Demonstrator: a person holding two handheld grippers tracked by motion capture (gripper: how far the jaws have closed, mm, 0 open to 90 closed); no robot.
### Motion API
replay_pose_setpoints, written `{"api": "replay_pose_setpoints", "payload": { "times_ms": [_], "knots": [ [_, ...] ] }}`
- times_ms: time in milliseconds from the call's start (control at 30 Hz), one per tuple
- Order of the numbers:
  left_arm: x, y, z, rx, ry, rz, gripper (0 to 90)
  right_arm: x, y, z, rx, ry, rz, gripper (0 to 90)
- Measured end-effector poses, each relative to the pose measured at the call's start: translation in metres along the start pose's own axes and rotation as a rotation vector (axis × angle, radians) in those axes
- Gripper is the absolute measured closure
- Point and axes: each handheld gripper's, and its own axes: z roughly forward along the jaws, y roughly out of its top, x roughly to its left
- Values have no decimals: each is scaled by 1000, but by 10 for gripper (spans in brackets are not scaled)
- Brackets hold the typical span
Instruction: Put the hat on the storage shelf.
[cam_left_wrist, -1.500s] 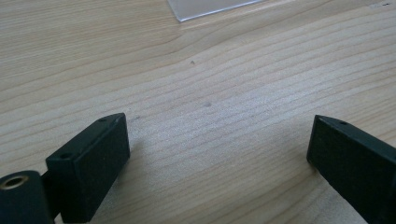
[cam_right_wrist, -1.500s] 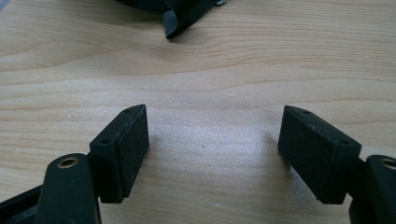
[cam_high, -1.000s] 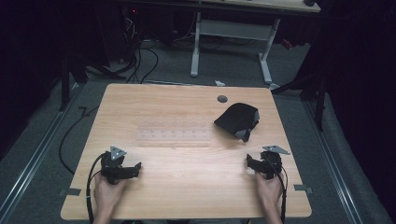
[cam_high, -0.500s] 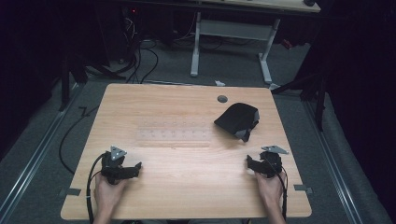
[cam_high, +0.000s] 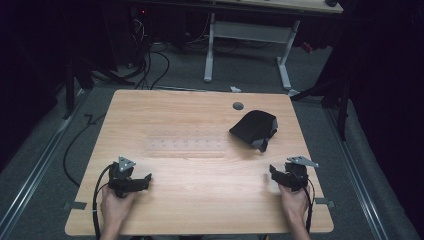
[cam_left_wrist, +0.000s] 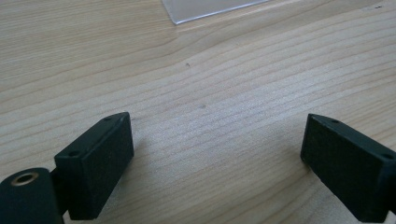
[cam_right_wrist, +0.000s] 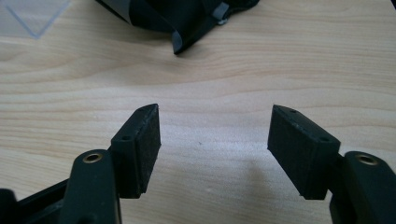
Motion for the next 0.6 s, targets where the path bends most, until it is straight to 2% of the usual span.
{"api": "replay_pose_setpoints", "payload": {
  "times_ms": [167,300,433,600],
  "knots": [
    [0,0,0,0,0,1,98,-3,5,-3,-8,34,14,361],
    [0,0,0,-1,1,1,98,-4,14,-6,-37,57,15,378],
    [0,0,0,0,1,2,98,-9,25,-3,-39,88,31,410],
    [0,0,0,0,1,3,99,-13,38,0,-45,106,18,412]
  ]
}}
